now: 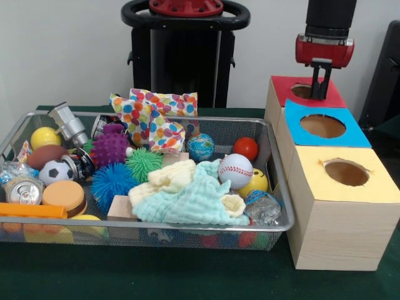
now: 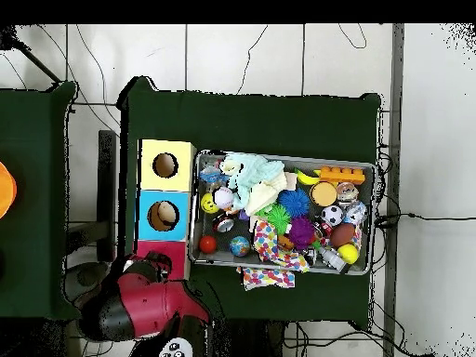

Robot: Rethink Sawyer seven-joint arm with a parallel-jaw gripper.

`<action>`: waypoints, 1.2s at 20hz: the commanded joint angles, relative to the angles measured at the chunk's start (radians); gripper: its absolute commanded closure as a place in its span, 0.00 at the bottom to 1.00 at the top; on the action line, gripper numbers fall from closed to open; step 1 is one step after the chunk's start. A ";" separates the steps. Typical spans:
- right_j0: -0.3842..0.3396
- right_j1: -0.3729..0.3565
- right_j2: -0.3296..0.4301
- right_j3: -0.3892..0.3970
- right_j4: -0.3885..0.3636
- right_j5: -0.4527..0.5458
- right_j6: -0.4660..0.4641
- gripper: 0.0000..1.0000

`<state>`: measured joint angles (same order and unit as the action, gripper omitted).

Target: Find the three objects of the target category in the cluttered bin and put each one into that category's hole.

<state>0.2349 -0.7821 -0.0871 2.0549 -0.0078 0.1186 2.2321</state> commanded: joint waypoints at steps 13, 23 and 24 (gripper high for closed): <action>-0.018 0.032 0.010 0.012 -0.042 -0.019 0.083 1.00; -0.006 -0.174 -0.001 0.085 -0.034 0.123 0.055 1.00; -0.007 -0.203 -0.002 0.078 -0.025 0.176 0.045 1.00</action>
<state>0.2451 -0.8949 -0.0900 2.0987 -0.0104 0.1332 2.2321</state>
